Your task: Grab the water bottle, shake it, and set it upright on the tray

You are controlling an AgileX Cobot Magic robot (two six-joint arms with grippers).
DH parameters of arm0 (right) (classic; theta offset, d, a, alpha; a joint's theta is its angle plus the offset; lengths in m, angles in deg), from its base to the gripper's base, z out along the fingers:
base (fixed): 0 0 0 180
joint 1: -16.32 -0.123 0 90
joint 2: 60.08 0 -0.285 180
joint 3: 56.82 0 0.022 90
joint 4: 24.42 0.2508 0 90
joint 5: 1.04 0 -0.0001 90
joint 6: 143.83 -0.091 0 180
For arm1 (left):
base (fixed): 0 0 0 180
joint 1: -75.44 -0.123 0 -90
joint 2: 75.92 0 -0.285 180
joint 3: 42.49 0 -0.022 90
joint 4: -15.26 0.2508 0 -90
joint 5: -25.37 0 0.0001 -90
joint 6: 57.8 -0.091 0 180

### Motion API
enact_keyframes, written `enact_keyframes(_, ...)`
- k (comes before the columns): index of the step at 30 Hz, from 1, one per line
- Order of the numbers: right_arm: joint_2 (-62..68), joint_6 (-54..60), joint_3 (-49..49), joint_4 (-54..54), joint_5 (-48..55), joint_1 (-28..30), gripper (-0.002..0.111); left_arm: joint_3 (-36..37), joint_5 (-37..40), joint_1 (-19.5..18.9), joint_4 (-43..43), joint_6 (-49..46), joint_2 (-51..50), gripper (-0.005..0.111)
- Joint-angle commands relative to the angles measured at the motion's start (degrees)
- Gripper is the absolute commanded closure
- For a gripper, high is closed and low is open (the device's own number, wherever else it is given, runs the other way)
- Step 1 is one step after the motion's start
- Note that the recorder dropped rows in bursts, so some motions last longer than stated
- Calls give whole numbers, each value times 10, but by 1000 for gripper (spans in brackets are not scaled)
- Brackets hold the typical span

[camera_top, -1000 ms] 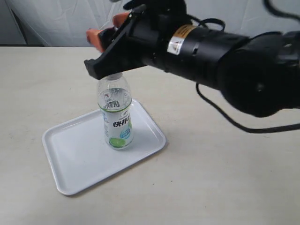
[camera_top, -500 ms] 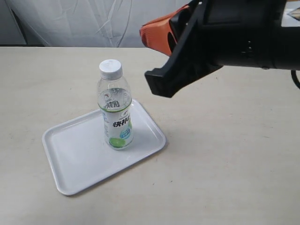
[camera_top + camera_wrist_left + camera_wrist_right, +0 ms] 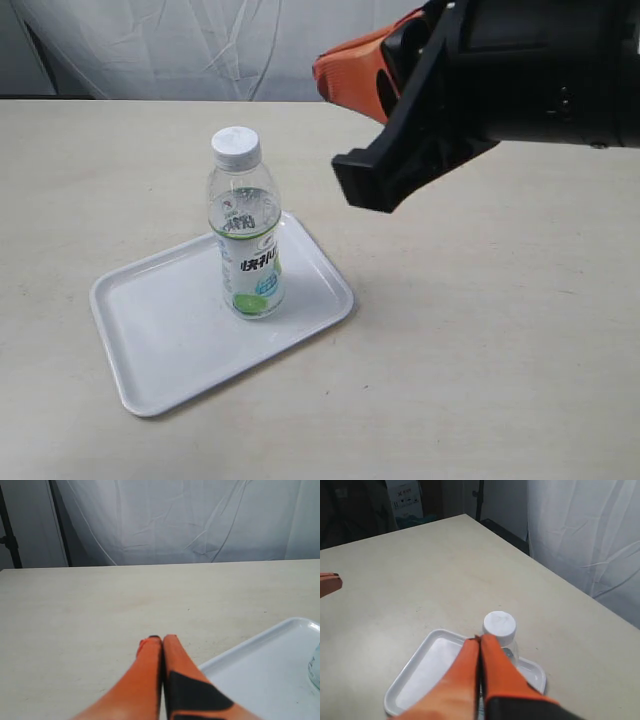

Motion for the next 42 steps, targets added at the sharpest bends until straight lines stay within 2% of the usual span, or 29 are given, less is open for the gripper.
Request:
enact_keyframes(1,-47,8,2,-21,17,59,106,1,-1,0,-1,2,2,106)
enact_keyframes(3,-67,8,2,-15,19,106,106,1,-1,0,-1,2,2,106)
enact_keyframes(8,-122,-11,-6,42,20,276,106,1,-1,0,-1,2,2,106)
enact_keyframes(12,-211,-11,-65,61,20,416,106,1,-1,0,-1,2,2,106)
enact_keyframes(15,-274,-11,-122,50,19,474,106,1,-1,0,-1,2,2,106)
enact_keyframes(18,-316,-11,-186,51,19,492,106,1,-1,0,-1,2,2,106)
enact_keyframes(25,-357,-12,-325,64,2,492,106,1,-1,0,-1,2,2,106)
enact_keyframes(29,-426,-18,-396,51,-21,502,106,1,-1,0,-1,2,2,106)
enact_keyframes(32,-483,-68,-434,-1,-20,519,106,1,-1,0,-1,2,2,106)
enact_keyframes(35,-538,-184,-471,-94,-19,533,106,1,-1,0,-1,2,2,106)
enact_keyframes(42,-595,-193,-529,-94,-19,543,106,1,-1,0,-1,2,2,106)
